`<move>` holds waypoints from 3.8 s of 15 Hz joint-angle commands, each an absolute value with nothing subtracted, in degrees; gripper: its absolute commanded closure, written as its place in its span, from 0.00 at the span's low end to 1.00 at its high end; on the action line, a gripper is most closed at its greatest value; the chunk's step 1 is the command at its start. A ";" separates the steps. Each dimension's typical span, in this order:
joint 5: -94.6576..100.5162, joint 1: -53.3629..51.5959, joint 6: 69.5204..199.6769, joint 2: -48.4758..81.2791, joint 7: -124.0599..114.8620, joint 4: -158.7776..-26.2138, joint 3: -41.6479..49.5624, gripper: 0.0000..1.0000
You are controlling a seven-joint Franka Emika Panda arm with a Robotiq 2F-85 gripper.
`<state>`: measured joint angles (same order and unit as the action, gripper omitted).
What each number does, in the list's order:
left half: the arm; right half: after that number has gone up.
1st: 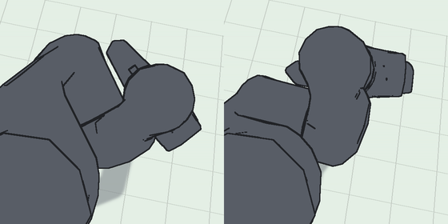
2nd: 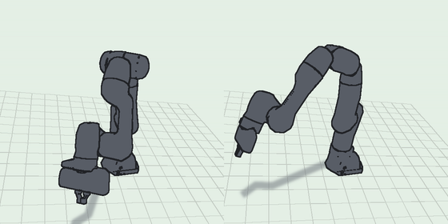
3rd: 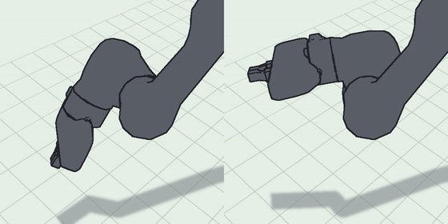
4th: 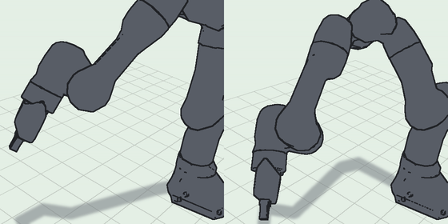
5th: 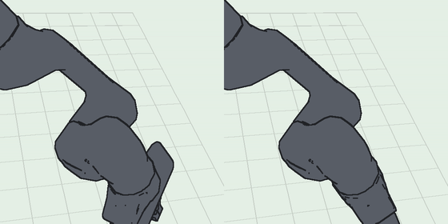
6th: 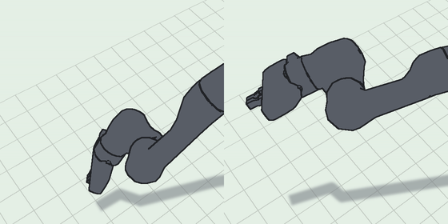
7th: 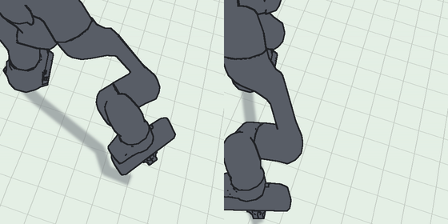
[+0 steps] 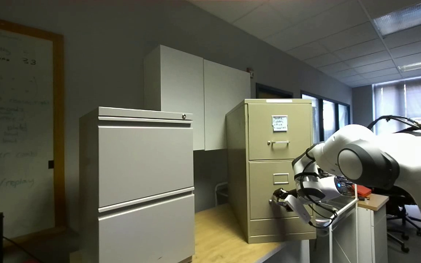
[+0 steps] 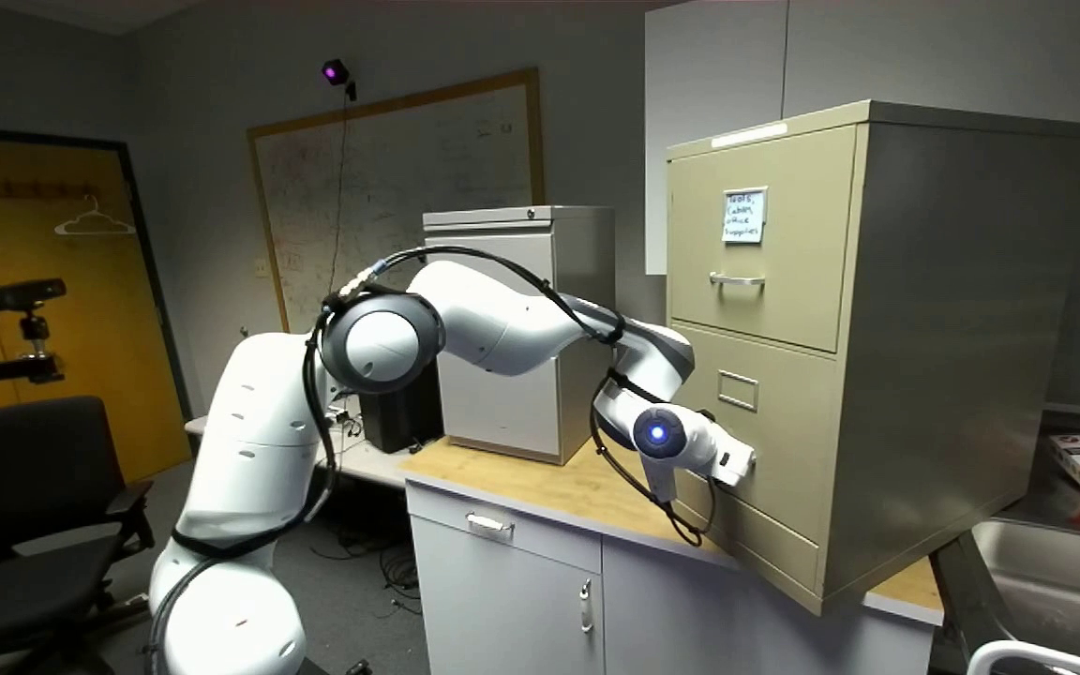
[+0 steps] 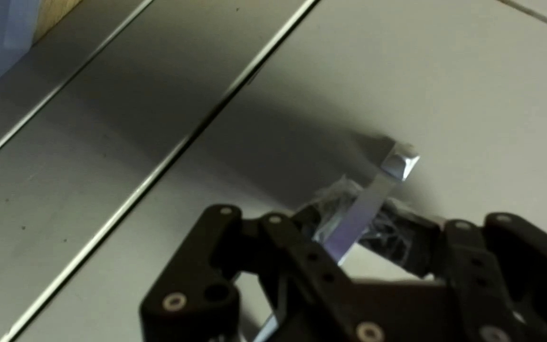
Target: Open the bottom drawer of the cabinet to the right.
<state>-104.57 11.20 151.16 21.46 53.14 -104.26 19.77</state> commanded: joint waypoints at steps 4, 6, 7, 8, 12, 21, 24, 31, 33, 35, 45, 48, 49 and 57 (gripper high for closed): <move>-99.69 8.78 149.73 14.18 56.95 -116.43 18.48 0.96; -99.02 8.87 149.36 12.71 56.66 -118.41 18.48 0.96; -98.75 8.92 149.16 11.77 56.48 -119.63 18.48 0.96; -98.49 8.92 149.01 10.72 56.36 -120.97 18.47 0.97; -96.67 8.83 148.74 5.43 55.55 -127.34 18.44 0.97; -91.51 11.14 149.42 -9.67 54.75 -144.28 15.67 0.97; -89.02 12.31 149.65 -14.80 53.65 -149.74 14.62 0.97; -87.00 13.52 153.24 -27.87 52.93 -162.33 12.22 0.97; -87.32 13.37 155.10 -31.86 52.75 -165.79 11.22 0.97; -90.26 11.79 155.24 -25.35 54.34 -159.58 11.23 0.97; -91.00 10.78 159.45 -23.48 54.84 -159.19 10.02 0.36; -92.22 10.70 164.79 -23.18 55.46 -158.86 8.13 0.14; -92.97 10.45 167.48 -23.15 55.51 -158.87 7.18 0.06; -111.28 4.74 194.75 -29.83 63.41 -161.02 -1.54 0.00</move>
<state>-102.18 9.26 188.27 -26.54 57.61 -158.65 2.56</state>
